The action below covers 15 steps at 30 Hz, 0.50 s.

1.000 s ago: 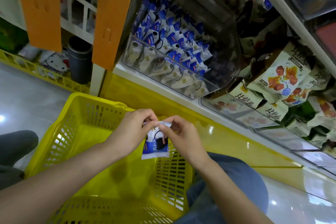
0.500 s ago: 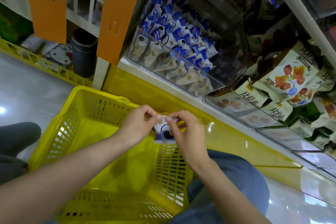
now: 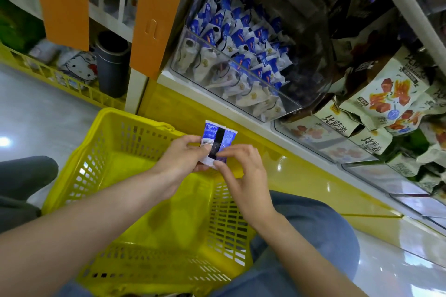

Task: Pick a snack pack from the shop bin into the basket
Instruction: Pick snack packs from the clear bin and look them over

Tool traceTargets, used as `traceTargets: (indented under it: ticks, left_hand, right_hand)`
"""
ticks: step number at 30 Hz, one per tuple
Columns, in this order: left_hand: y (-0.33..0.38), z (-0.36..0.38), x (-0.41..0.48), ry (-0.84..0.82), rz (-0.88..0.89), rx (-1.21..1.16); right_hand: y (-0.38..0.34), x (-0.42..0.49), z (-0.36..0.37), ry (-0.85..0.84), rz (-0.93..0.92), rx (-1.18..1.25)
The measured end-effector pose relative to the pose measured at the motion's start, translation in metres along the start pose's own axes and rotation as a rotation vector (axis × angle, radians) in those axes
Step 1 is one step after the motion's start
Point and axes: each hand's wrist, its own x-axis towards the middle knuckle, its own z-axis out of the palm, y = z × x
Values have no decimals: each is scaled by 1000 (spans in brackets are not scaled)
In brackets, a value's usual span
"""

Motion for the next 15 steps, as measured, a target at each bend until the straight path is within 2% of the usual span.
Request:
traceTargets:
  ticks: [3,6,8,11,15]
  left_hand:
    - [-1,0,0,4,49,28]
    - [-4,1,1,-78,70,86]
    - [-7,2,2,-76,152,256]
    - [-16,0,3,38,404,631]
    - [-19,-1,-2,108,566,741]
  right_hand:
    - [-5,1,3,56,420,296]
    - [-5,6,2,-100,669,600]
    - [-6,6,1,-158,701,742]
    - [-7,5,3,-124,708,836]
    - [-10,5,6,-120,705,869]
